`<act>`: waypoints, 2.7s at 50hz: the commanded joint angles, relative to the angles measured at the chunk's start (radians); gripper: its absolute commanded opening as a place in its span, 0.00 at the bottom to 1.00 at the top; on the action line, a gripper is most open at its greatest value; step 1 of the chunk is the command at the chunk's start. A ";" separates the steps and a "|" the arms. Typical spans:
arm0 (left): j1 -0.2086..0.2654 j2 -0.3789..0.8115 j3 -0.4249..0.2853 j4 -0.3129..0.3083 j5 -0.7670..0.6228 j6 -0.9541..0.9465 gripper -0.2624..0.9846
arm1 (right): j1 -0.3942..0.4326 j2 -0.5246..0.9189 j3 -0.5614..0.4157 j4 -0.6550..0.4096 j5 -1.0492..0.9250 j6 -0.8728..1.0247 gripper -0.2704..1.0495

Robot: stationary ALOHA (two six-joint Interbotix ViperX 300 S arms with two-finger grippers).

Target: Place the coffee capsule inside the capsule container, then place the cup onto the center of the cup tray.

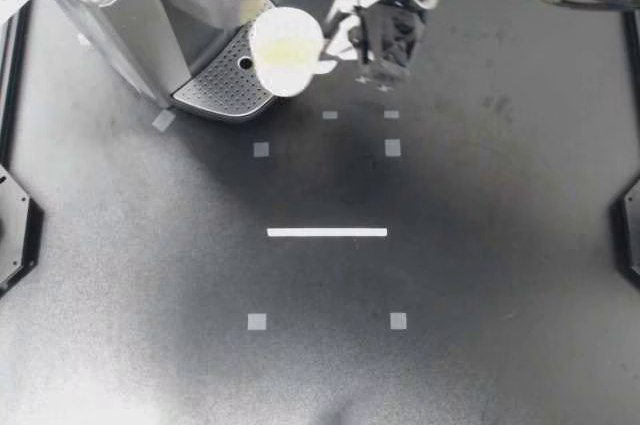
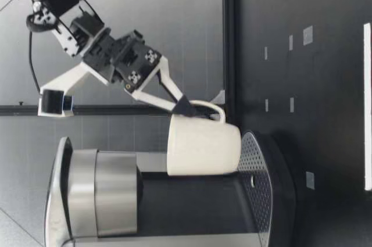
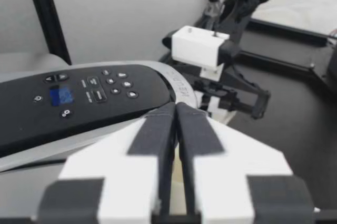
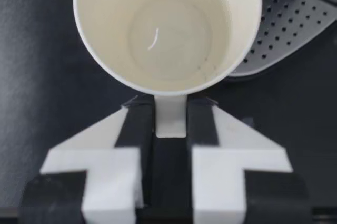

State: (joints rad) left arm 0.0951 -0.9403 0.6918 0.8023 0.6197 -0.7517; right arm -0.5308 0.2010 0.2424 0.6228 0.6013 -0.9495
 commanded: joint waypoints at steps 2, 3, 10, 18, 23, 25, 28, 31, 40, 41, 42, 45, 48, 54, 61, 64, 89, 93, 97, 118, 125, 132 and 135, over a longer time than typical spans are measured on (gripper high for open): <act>-0.003 0.005 -0.011 0.005 -0.009 -0.002 0.30 | 0.006 0.006 -0.052 0.000 -0.006 -0.003 0.28; -0.002 0.005 -0.011 0.005 -0.009 -0.002 0.30 | 0.005 0.011 -0.055 -0.003 -0.006 -0.003 0.28; -0.002 0.005 -0.009 0.005 -0.009 -0.002 0.30 | 0.005 0.037 -0.075 -0.015 -0.014 -0.005 0.28; -0.003 0.005 -0.009 0.003 -0.008 -0.002 0.30 | 0.005 0.055 -0.080 -0.021 -0.041 -0.006 0.28; -0.002 0.005 -0.009 0.005 -0.008 -0.002 0.30 | 0.005 0.066 -0.081 -0.025 -0.046 -0.006 0.28; -0.002 0.003 -0.009 0.005 -0.009 -0.002 0.30 | 0.006 0.069 -0.081 -0.025 -0.048 -0.008 0.28; -0.002 0.005 -0.009 0.005 -0.008 -0.002 0.30 | 0.005 0.075 -0.081 -0.025 -0.054 -0.006 0.28; -0.002 0.005 -0.009 0.005 -0.008 -0.002 0.30 | 0.005 0.078 -0.081 -0.025 -0.060 -0.008 0.28; -0.003 0.006 -0.009 0.005 -0.008 -0.002 0.30 | 0.005 0.084 -0.087 -0.026 -0.071 -0.008 0.28; -0.002 0.006 -0.011 0.005 -0.008 -0.002 0.30 | 0.005 0.086 -0.089 -0.025 -0.071 -0.008 0.28; -0.003 0.008 -0.009 0.005 -0.008 -0.002 0.30 | 0.005 0.087 -0.089 -0.025 -0.072 -0.008 0.28; -0.002 0.008 -0.009 0.005 -0.006 -0.002 0.30 | 0.006 0.094 -0.097 -0.026 -0.072 -0.006 0.28; -0.003 0.008 -0.009 0.005 -0.005 -0.002 0.30 | 0.006 0.101 -0.104 -0.025 -0.071 -0.006 0.28; -0.002 0.008 -0.008 0.005 -0.005 -0.002 0.30 | 0.006 0.114 -0.123 -0.025 -0.064 -0.006 0.28; -0.002 0.008 -0.005 0.005 0.000 -0.002 0.30 | 0.005 0.126 -0.138 -0.025 -0.058 -0.006 0.28; -0.003 0.008 -0.005 0.005 0.000 0.000 0.30 | 0.006 0.129 -0.143 -0.025 -0.057 -0.006 0.28; -0.002 0.002 0.002 0.005 0.003 -0.002 0.30 | 0.017 0.147 -0.173 -0.026 -0.043 -0.006 0.28; -0.002 0.002 0.002 0.005 0.003 -0.002 0.30 | 0.015 0.147 -0.175 -0.025 -0.037 -0.002 0.30; -0.002 0.002 0.002 0.005 0.002 -0.002 0.30 | 0.017 0.147 -0.178 -0.025 -0.038 0.002 0.36; -0.002 0.003 0.003 0.003 0.002 -0.005 0.30 | 0.017 0.132 -0.175 -0.025 -0.040 0.021 0.67; -0.002 0.002 0.005 0.003 0.002 -0.005 0.30 | 0.015 0.117 -0.150 -0.025 -0.040 0.018 0.67; -0.002 0.002 0.003 0.006 -0.005 -0.003 0.30 | 0.011 0.081 -0.109 -0.028 -0.048 0.009 0.67; -0.002 0.003 0.003 0.006 -0.005 -0.002 0.30 | 0.005 0.064 -0.091 -0.028 -0.055 0.011 0.67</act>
State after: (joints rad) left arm 0.0936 -0.9419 0.7087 0.8038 0.6228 -0.7547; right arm -0.5185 0.3313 0.1488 0.5921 0.5599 -0.9388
